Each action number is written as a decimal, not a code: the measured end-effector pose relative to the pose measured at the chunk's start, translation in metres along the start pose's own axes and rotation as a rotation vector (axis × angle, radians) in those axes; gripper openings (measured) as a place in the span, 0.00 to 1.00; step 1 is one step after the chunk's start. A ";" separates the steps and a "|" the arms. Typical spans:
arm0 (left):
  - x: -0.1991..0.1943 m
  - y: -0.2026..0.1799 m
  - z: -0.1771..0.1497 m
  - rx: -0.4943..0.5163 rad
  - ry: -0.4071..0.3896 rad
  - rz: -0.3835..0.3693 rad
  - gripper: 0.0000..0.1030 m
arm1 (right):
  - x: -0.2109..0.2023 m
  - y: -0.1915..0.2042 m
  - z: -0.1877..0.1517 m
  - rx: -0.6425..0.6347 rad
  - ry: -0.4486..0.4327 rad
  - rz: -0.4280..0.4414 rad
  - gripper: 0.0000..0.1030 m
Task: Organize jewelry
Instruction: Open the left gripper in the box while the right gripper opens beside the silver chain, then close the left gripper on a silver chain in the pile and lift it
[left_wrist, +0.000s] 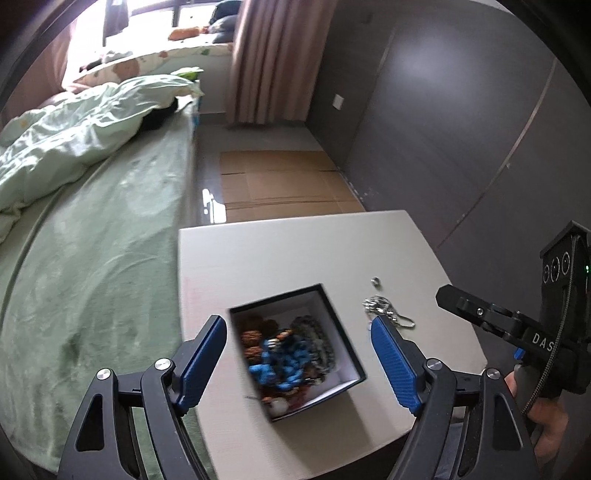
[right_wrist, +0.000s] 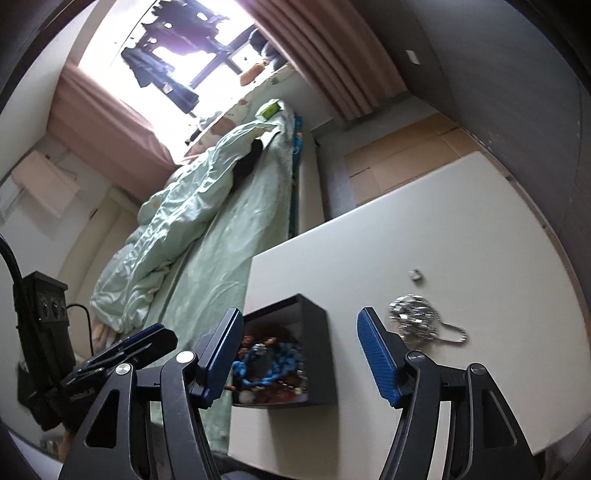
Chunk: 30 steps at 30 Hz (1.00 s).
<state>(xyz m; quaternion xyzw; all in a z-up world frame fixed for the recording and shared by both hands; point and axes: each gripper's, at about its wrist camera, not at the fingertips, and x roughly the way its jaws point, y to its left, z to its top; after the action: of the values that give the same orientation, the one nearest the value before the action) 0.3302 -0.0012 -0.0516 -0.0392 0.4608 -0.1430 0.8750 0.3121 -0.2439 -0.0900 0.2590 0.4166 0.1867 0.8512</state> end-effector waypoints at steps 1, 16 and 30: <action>0.003 -0.006 0.000 0.009 0.004 -0.004 0.79 | -0.001 -0.003 0.001 0.002 0.000 -0.005 0.63; 0.058 -0.082 0.005 0.165 0.091 -0.009 0.79 | -0.014 -0.073 0.008 0.093 0.040 -0.074 0.63; 0.126 -0.091 0.015 0.084 0.256 0.020 0.25 | -0.021 -0.119 0.010 0.194 0.027 -0.042 0.63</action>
<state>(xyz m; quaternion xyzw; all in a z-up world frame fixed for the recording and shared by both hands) 0.3902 -0.1253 -0.1249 0.0206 0.5628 -0.1574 0.8112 0.3199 -0.3530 -0.1429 0.3289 0.4495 0.1311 0.8201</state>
